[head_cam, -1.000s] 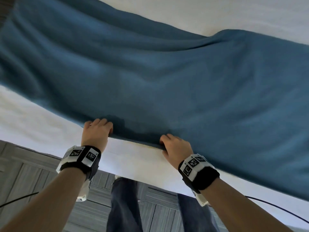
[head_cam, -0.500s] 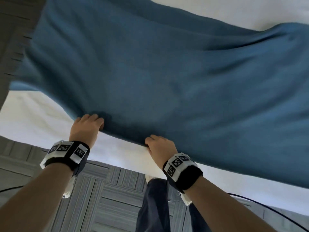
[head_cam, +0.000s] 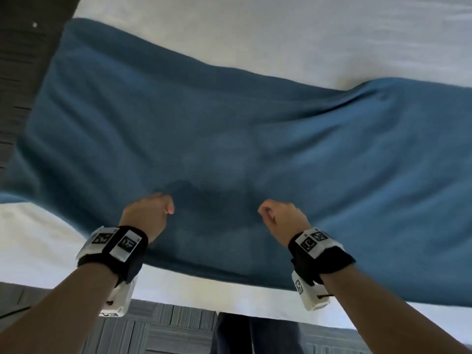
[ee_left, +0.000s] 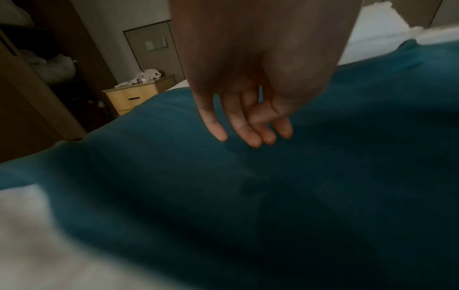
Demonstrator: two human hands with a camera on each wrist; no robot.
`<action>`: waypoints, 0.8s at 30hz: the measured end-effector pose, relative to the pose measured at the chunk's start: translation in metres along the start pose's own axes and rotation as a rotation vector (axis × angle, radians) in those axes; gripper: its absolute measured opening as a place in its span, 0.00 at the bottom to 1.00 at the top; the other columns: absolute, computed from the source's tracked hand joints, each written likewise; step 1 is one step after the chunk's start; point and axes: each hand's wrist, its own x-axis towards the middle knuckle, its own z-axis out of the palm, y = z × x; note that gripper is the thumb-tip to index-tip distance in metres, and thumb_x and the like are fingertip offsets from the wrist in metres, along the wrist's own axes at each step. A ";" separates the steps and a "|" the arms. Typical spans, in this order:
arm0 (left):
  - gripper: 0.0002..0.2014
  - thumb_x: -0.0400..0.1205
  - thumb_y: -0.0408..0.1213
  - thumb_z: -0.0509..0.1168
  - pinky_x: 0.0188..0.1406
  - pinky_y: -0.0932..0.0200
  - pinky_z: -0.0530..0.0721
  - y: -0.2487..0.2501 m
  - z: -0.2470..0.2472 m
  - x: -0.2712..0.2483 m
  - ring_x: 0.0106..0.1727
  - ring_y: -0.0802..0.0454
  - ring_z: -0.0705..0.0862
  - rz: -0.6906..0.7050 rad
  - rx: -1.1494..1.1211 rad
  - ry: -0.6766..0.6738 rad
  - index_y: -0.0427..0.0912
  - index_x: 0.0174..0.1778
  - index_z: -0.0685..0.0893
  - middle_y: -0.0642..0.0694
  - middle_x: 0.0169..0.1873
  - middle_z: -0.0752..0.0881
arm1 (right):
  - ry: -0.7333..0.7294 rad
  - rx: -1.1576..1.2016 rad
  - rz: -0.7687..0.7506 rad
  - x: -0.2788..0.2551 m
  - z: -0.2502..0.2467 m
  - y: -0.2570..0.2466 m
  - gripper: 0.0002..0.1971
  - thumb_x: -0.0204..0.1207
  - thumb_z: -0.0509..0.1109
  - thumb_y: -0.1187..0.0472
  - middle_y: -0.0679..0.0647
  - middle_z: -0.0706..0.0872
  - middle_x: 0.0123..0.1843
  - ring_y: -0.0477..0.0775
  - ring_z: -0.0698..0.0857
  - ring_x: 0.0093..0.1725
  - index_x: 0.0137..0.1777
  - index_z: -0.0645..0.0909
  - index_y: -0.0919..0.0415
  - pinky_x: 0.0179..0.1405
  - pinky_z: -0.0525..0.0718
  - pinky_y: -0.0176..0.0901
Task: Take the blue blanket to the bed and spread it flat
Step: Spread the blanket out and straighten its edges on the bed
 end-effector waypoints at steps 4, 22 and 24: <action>0.12 0.79 0.30 0.56 0.49 0.53 0.77 0.044 -0.019 0.044 0.51 0.43 0.84 0.068 -0.009 0.022 0.50 0.46 0.82 0.49 0.52 0.85 | 0.076 0.000 0.078 0.036 -0.054 0.034 0.09 0.80 0.59 0.53 0.58 0.87 0.49 0.66 0.84 0.51 0.53 0.80 0.49 0.51 0.82 0.53; 0.14 0.82 0.40 0.57 0.51 0.45 0.78 0.168 -0.091 0.275 0.54 0.36 0.83 0.039 -0.054 0.151 0.49 0.64 0.72 0.42 0.54 0.86 | 0.364 0.131 0.151 0.229 -0.224 0.118 0.09 0.79 0.60 0.53 0.56 0.88 0.43 0.61 0.86 0.46 0.54 0.79 0.49 0.50 0.85 0.51; 0.19 0.84 0.41 0.55 0.50 0.43 0.78 0.171 -0.091 0.302 0.54 0.33 0.83 0.019 -0.018 0.141 0.50 0.71 0.66 0.38 0.55 0.86 | 0.350 0.128 0.209 0.247 -0.225 0.122 0.12 0.79 0.59 0.54 0.59 0.88 0.47 0.63 0.86 0.48 0.60 0.77 0.49 0.52 0.85 0.52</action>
